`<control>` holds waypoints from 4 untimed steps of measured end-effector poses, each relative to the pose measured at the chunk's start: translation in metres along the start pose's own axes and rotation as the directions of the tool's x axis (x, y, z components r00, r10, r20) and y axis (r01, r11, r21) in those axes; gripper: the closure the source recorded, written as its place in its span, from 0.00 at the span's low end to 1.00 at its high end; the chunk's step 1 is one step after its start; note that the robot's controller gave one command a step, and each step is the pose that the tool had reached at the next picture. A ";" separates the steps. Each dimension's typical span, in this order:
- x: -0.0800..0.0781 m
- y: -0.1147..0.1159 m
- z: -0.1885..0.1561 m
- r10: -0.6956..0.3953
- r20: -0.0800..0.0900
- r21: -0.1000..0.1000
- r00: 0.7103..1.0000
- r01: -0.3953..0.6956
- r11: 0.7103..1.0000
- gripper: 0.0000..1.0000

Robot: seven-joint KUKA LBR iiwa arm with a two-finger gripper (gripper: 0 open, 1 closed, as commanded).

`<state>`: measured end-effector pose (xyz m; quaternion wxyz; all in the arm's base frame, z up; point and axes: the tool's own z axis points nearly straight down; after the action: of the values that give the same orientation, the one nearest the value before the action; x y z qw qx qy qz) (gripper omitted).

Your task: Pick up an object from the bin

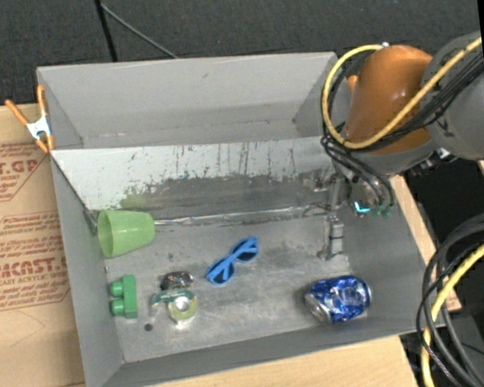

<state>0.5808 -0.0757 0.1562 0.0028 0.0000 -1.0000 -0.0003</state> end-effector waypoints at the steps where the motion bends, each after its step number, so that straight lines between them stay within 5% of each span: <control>1: 0.045 0.004 0.071 -0.093 0.003 -0.001 0.996 0.093 0.996 0.00; 2: 0.082 -0.020 0.074 -0.133 0.036 0.007 0.991 0.132 0.991 0.00; 3: 0.084 -0.018 0.074 -0.136 0.019 0.002 0.990 0.136 0.991 1.00; 4: 0.082 -0.018 0.074 -0.136 0.034 0.007 0.990 0.136 0.991 0.00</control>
Offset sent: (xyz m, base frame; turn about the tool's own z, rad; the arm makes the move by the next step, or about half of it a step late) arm -0.0439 0.0023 -0.0677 -0.0927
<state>0.4989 -0.0941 0.0823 -0.0144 0.0680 -0.9976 0.0017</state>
